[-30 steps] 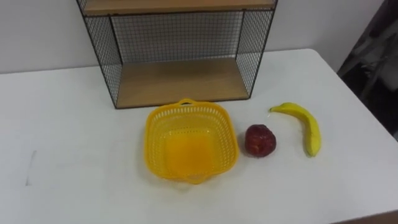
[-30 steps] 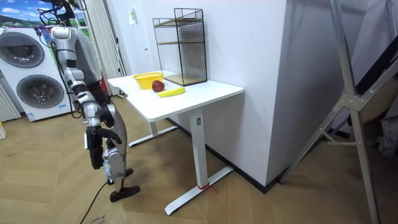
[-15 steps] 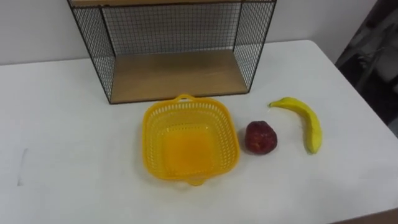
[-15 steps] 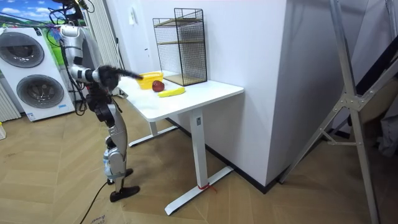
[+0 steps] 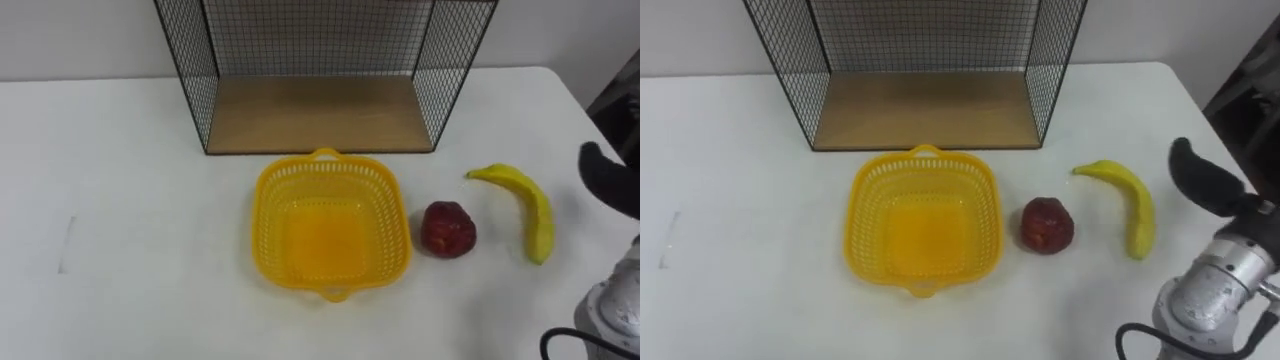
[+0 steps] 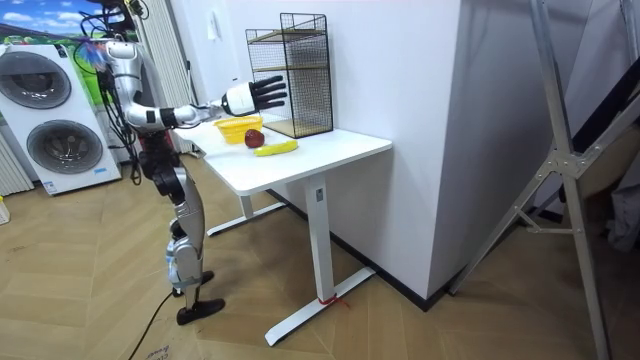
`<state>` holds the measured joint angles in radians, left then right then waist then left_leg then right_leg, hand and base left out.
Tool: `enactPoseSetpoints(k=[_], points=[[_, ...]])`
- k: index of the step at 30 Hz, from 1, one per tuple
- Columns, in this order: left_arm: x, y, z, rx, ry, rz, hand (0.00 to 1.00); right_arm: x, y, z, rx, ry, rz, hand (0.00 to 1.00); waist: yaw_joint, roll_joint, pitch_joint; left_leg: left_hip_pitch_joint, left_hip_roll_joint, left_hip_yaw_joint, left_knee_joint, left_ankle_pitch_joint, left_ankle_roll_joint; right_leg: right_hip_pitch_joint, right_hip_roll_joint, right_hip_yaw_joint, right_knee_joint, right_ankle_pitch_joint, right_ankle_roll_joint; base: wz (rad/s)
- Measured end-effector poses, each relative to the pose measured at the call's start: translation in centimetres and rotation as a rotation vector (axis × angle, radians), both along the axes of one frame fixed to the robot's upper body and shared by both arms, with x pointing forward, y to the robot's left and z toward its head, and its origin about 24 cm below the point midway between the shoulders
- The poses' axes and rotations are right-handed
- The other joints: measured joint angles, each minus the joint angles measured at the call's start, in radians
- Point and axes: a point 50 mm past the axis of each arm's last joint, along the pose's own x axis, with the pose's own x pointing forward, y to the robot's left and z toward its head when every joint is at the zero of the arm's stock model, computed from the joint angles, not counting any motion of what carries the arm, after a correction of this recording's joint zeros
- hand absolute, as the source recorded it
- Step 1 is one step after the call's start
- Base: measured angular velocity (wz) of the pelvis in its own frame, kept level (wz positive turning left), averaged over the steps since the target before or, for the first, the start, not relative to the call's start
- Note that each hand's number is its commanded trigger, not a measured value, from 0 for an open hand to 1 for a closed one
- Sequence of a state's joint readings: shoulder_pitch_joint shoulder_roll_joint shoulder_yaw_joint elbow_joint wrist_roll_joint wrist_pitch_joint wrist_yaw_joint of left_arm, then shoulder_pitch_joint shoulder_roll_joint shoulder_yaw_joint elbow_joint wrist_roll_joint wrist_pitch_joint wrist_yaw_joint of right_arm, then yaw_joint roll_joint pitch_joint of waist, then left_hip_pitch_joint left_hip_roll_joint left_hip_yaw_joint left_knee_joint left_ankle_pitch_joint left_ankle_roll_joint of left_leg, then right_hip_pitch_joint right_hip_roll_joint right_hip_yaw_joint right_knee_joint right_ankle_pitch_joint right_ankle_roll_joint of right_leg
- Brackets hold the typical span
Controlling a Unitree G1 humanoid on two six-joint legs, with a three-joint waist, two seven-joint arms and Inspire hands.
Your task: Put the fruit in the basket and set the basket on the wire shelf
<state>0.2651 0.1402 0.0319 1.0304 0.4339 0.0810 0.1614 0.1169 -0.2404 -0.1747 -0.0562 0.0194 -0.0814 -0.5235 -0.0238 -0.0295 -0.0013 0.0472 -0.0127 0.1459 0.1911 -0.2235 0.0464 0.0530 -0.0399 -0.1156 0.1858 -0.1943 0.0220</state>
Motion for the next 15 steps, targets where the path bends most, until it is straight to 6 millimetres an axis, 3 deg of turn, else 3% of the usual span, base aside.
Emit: enactPoseSetpoints(k=[4, 9, 15], points=[[-0.5, -0.3, -0.1, -0.02, 0.022, -0.013, 0.0, 0.6, 1.7, -1.3, 0.019, 0.087, 0.152, 0.0, 0.004, -0.008, 0.004, 0.0, 0.0, -0.002, 0.008, 0.0, 0.0, 0.012, 0.001, -0.001, 0.0, 0.002, -0.003, 0.01], [-0.3, -0.4, -0.1, -0.031, 0.019, -0.015, 0.0, 0.8, 2.6, -2.9, 0.038, 0.17, 0.243, 0.0, 0.02, -0.02, 0.0037, -0.002, 0.001, -0.011, 0.012, 0.0, 0.0, 0.019, 0.001, -0.015, 0.001, 0.005, -0.004, 0.05], [-0.1, -0.6, -0.1, -0.042, 0.021, -0.015, 0.0, 0.9, 3.2, -3.5, 0.044, 0.205, 0.298, 0.0, 0.031, -0.019, 0.0037, -0.002, 0.0, -0.012, 0.011, 0.0, 0.0, 0.021, 0.001, -0.018, -0.001, 0.008, -0.004, 0.0]])
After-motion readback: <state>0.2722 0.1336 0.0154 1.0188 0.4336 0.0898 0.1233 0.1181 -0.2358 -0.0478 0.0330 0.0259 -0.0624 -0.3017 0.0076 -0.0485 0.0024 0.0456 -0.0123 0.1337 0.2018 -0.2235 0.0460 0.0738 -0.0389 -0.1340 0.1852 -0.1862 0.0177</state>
